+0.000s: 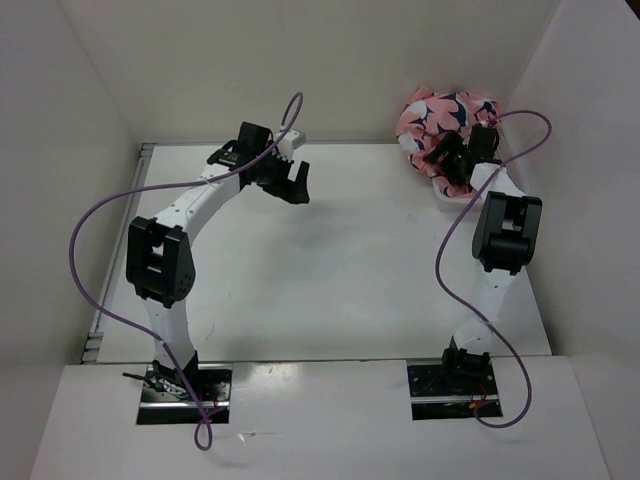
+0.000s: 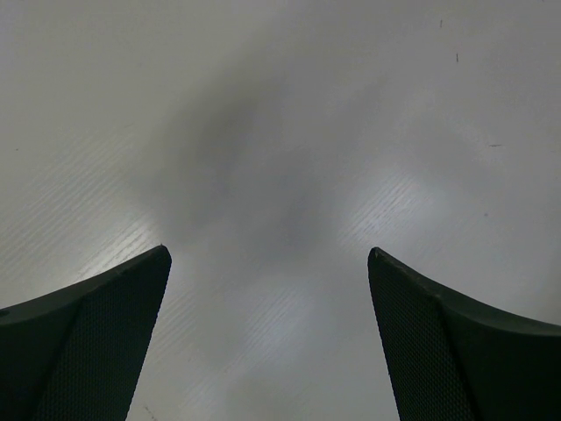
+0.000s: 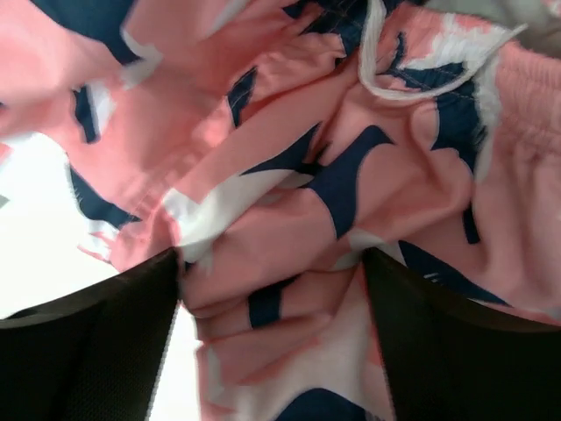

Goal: Fold and stack the shorts
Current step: Grab the shorts from the pile

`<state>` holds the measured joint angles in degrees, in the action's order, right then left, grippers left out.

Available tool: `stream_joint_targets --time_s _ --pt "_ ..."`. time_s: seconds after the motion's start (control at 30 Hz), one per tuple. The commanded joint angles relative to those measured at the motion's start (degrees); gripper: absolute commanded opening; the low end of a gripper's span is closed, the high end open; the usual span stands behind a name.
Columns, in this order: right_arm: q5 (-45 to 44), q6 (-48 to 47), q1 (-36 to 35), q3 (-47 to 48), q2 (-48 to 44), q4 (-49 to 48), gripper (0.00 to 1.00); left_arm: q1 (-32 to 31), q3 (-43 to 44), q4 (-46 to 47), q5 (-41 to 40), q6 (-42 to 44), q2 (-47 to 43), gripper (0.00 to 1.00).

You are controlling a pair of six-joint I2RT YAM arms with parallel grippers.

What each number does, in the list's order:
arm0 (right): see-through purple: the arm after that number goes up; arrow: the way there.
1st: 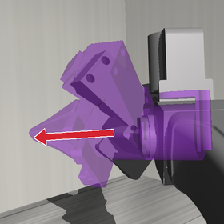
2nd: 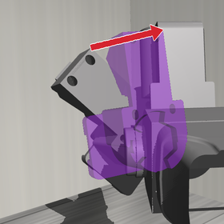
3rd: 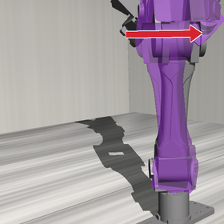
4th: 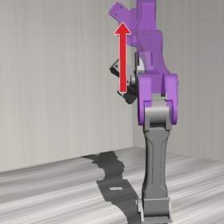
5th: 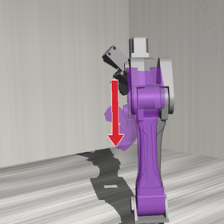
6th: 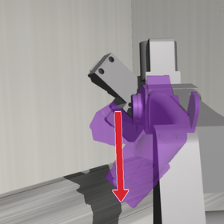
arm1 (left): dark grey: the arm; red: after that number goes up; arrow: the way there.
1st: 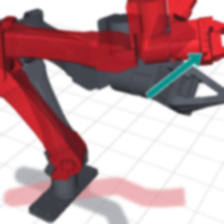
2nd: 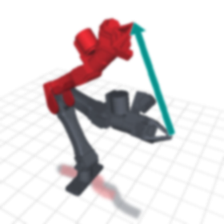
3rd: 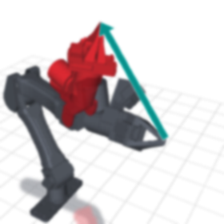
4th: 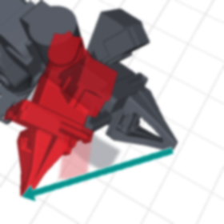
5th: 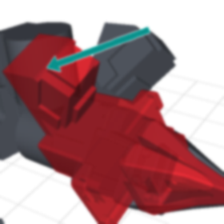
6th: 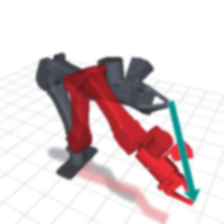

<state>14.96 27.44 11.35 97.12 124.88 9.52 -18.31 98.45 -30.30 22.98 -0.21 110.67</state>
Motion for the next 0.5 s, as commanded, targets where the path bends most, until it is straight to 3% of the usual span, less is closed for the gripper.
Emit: stream_joint_targets --time_s 0.0,0.03,0.13,0.17,0.2,0.27,0.47 --pt "-1.69 4.11 -0.19 4.65 2.11 0.59 0.83 0.02 -0.54 -0.46 0.22 0.21 0.33 1.0" --pt "-2.21 4.11 -0.19 5.27 2.12 0.59 0.65 0.02 -0.54 -0.46 0.22 0.21 0.33 1.0" --pt "-5.19 1.75 -0.19 5.89 2.65 0.59 0.32 0.02 -0.54 -0.46 0.22 0.21 0.33 1.0" --pt "-6.16 1.13 -0.19 5.89 2.65 0.59 0.16 0.02 -0.54 -0.46 0.22 0.21 0.33 1.0" --pt "-8.17 -0.53 -0.19 6.5 1.78 0.59 0.11 0.02 -0.54 -0.46 0.22 0.21 0.33 1.0" --pt "-8.98 -1.95 -0.19 7.11 0.63 0.59 0.02 0.02 -0.02 -0.46 0.22 0.21 0.33 1.0" --pt "-6.52 -5.38 -0.19 8.17 -4.2 -0.55 0.05 0.02 1.04 -0.46 0.22 0.21 0.33 1.0"
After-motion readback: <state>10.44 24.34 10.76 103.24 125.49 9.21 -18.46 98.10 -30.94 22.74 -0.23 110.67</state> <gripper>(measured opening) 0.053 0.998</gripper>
